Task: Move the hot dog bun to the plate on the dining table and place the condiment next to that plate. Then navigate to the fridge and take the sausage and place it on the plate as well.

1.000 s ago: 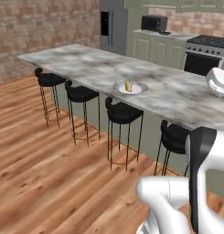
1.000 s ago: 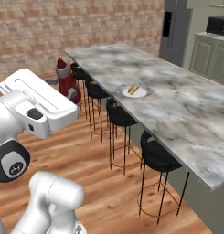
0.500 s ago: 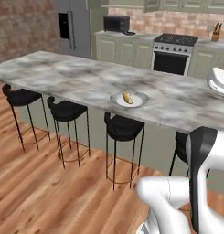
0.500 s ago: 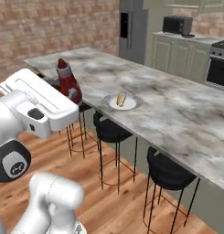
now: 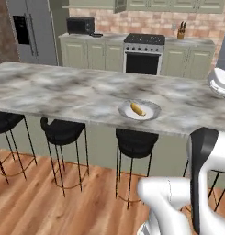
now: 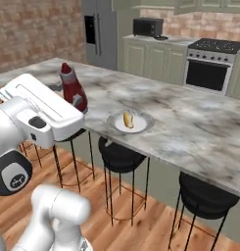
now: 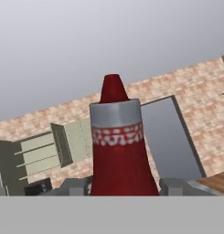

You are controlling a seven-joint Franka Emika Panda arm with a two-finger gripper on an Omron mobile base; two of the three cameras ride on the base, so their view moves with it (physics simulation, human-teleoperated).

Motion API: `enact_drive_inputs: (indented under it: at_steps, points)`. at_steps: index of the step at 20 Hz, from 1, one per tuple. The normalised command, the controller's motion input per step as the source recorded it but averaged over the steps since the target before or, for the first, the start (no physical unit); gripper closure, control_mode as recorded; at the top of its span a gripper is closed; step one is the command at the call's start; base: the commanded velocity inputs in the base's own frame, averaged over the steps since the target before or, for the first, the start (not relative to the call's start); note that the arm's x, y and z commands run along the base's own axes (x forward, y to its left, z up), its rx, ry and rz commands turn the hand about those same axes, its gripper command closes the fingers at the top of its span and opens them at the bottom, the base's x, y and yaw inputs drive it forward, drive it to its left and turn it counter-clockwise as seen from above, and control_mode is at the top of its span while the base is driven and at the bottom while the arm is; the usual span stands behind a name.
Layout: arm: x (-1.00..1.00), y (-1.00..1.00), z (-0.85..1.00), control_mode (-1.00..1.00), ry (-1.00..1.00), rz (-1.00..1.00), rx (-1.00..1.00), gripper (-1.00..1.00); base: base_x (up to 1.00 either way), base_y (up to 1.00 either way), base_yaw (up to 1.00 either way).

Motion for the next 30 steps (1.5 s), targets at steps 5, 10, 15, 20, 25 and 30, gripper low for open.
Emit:
enact_drive_inputs:
  at_steps: [5, 10, 15, 20, 25, 30]
  points:
    - [0.00, 0.00, 0.00, 1.00, 0.00, 0.00, 0.00, 1.00, 0.93, 0.39, -0.35]
    - [0.00, 0.00, 0.00, 1.00, 0.00, 0.00, 0.00, 1.00, 0.83, 0.04, -0.30]
    - [0.00, 0.00, 0.00, 1.00, 0.00, 0.00, 0.00, 1.00, 0.80, 0.00, -0.31]
    - [0.00, 0.00, 0.00, 1.00, 0.00, 0.00, 0.00, 1.00, 0.81, 0.00, -0.26]
    - [0.62, -0.13, -0.29, -1.00, 0.20, 0.14, 0.00, 1.00, 0.14, -0.01, -0.02]
    - [0.64, -0.10, -0.48, -1.00, 0.15, 0.38, -0.02, 1.00, 0.00, 0.00, 0.00]
